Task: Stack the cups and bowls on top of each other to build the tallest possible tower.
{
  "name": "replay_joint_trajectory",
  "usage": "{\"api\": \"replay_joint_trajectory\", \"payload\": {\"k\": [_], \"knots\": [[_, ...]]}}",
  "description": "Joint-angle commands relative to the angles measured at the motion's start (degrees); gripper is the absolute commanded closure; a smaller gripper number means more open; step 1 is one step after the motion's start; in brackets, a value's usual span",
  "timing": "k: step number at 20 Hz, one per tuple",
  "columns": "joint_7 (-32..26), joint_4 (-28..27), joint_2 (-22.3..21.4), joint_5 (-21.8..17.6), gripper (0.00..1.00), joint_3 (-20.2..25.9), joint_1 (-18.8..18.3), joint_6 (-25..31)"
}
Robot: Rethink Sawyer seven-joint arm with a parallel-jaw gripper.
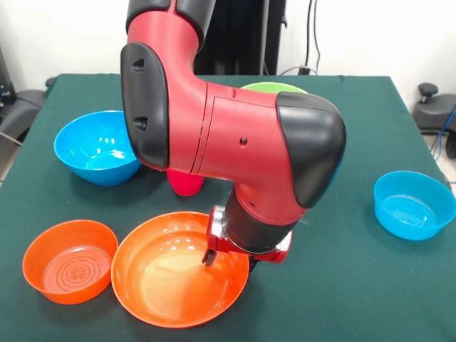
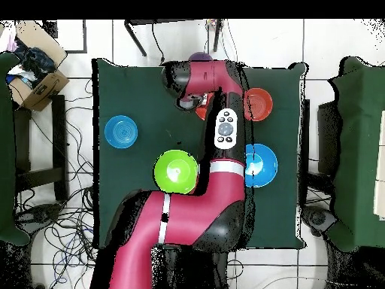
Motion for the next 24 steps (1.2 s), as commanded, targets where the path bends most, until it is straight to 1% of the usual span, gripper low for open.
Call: {"api": "replay_joint_trajectory", "payload": {"k": [1, 3, 9, 10, 13, 14, 16, 17, 20, 21, 23, 24], "knots": [[-9.2, 6.4, -1.3, -3.0, 0.00, 0.3, -0.7, -3.3], [-9.9, 4.7, -0.3, -2.8, 0.00, 0.5, -0.7, -1.5], [-11.1, 2.5, 0.9, -1.6, 0.00, 1.5, -0.6, -1.1], [-11.1, 2.4, 0.9, -1.6, 1.00, 1.5, -0.6, -1.5], [-12.9, 2.7, 0.7, -1.3, 1.00, 2.2, -1.0, -2.9], [-12.8, 2.7, 0.5, -1.3, 1.00, 2.2, -1.0, -2.9], [-11.7, 1.7, 0.3, -0.6, 1.00, 2.4, -0.9, -1.1], [-11.3, 0.5, 0.4, 0.0, 1.00, 2.8, -0.7, 1.0], [-11.4, 2.4, -4.9, 2.3, 1.00, 2.7, 0.0, 5.1], [-11.7, 2.7, -7.2, 3.1, 1.00, 2.6, 0.3, 7.7], [-12.0, 1.9, -9.5, 4.2, 1.00, 2.4, 0.6, 11.1], [-11.9, 2.7, -10.8, 4.6, 1.00, 2.2, 0.6, 11.6]]}}
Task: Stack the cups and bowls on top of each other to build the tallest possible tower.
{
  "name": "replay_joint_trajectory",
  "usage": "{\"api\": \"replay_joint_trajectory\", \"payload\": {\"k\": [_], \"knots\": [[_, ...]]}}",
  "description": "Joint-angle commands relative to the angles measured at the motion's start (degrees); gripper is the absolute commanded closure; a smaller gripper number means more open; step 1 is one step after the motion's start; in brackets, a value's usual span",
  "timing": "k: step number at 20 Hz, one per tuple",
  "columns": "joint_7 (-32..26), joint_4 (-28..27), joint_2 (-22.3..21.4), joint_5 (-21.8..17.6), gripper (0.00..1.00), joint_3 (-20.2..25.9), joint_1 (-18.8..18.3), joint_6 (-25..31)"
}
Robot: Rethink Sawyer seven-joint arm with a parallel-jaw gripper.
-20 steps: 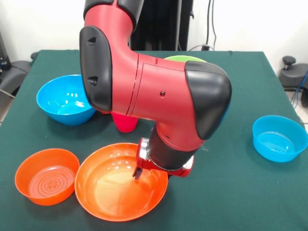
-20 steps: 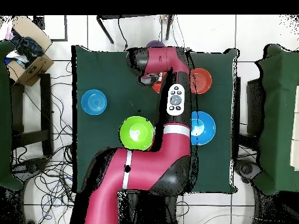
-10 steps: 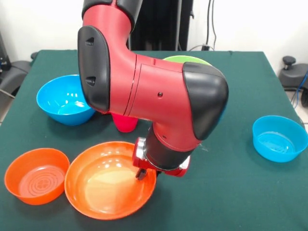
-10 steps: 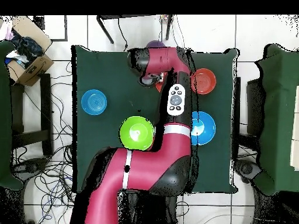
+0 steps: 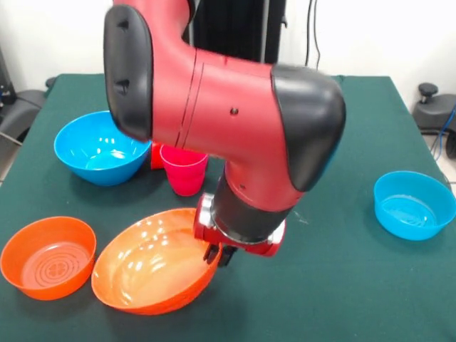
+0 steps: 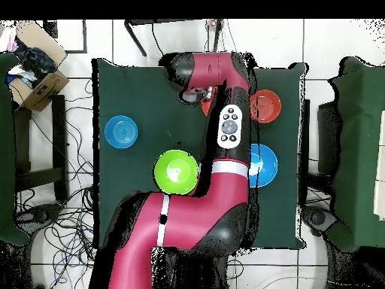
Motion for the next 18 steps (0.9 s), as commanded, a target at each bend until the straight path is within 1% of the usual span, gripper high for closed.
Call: {"api": "replay_joint_trajectory", "payload": {"k": [1, 3, 4, 5, 6, 8, 9, 10, 11, 13, 15, 18], "knots": [[-11.6, 4.5, -10.4, 3.5, 1.00, 3.7, 0.9, 10.7], [-10.2, 7.9, -14.3, 3.6, 1.00, 1.9, 1.4, 9.5], [-9.2, 9.4, -15.6, 3.7, 1.00, 1.4, 1.6, 8.6], [-6.4, 13.4, -18.1, 4.2, 1.00, 0.7, 1.8, 5.6], [-5.3, 16.0, -19.6, 4.5, 1.00, 0.4, 1.9, 4.0], [-1.1, 23.6, -23.8, 5.3, 1.00, -0.6, 2.5, -0.2], [1.7, 29.3, -26.9, 6.8, 1.00, -0.7, 2.7, -2.1], [2.9, 31.4, -28.5, 6.8, 1.00, -1.5, 3.3, -2.4], [4.9, 34.7, -31.2, 7.2, 1.00, -2.7, 4.2, -2.1], [7.5, 38.7, -35.0, 6.5, 1.00, -5.5, 6.3, -2.6], [10.0, 43.0, -38.2, 5.9, 1.00, -8.0, 8.5, -4.8], [13.0, 47.4, -41.4, 6.1, 1.00, -10.6, 11.6, -5.7]]}}
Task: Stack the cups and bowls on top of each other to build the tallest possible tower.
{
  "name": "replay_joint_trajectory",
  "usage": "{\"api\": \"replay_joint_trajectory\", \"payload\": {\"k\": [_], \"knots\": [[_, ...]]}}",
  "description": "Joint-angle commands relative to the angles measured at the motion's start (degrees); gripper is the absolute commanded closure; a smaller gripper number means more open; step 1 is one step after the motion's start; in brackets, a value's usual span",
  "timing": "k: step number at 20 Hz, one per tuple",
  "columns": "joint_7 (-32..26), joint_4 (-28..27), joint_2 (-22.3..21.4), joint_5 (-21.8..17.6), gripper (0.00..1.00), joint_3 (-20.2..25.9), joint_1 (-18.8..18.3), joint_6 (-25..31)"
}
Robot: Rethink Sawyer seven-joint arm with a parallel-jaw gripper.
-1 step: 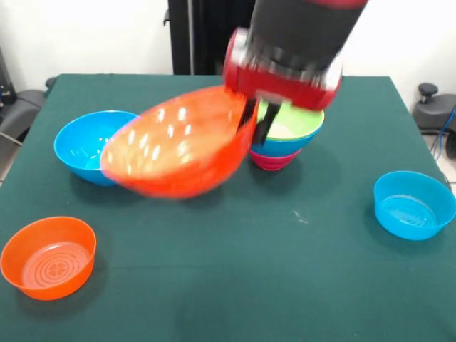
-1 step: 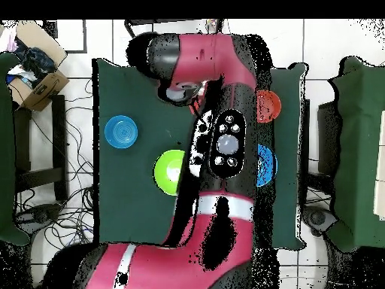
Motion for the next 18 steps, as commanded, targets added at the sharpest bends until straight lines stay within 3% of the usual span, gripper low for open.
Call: {"api": "replay_joint_trajectory", "payload": {"k": [1, 5, 9, 18], "knots": [[13.7, 22.5, -15.1, 0.2, 1.00, -4.6, 7.5, -4.7], [17.4, 27.3, -16.7, 0.8, 1.00, -7.2, 11.8, -5.7], [20.7, 33.2, -16.7, 0.7, 1.00, -8.9, 15.4, -11.3], [22.6, 37.8, -15.4, 0.1, 1.00, -9.6, 18.3, -17.4]]}}
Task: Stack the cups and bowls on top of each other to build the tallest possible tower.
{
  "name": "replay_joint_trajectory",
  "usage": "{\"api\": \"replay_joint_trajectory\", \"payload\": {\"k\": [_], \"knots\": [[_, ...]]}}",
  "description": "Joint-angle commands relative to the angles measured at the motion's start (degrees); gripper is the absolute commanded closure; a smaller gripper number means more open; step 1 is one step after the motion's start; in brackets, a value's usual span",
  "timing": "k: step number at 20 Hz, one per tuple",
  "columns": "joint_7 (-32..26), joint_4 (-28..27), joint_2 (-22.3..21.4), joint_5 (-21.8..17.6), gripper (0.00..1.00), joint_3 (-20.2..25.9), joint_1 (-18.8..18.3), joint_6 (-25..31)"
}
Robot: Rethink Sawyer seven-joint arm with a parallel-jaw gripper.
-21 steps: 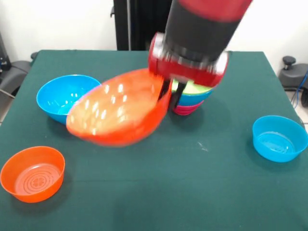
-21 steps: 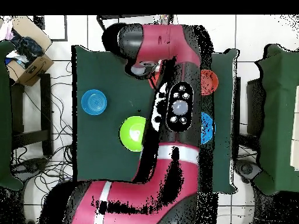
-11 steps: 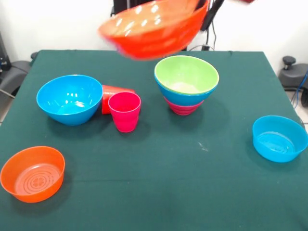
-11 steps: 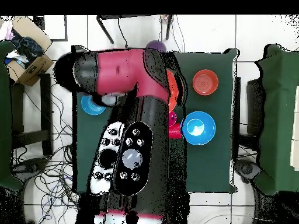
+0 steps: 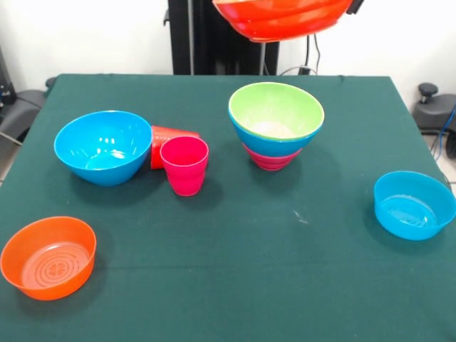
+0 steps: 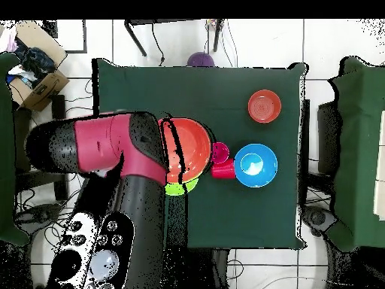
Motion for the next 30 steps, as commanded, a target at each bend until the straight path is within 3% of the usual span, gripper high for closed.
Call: {"api": "replay_joint_trajectory", "payload": {"k": [1, 12, 19, 30], "knots": [[11.1, 11.7, 1.6, -1.1, 1.00, 0.6, 0.6, -7.8], [13.5, 12.0, 9.0, -2.2, 1.00, -0.7, 1.5, -15.4], [16.3, 10.0, 14.1, 0.4, 1.00, -1.1, 3.3, -17.0], [19.3, 10.4, 17.8, 3.4, 1.00, 0.1, 5.4, -20.4]]}}
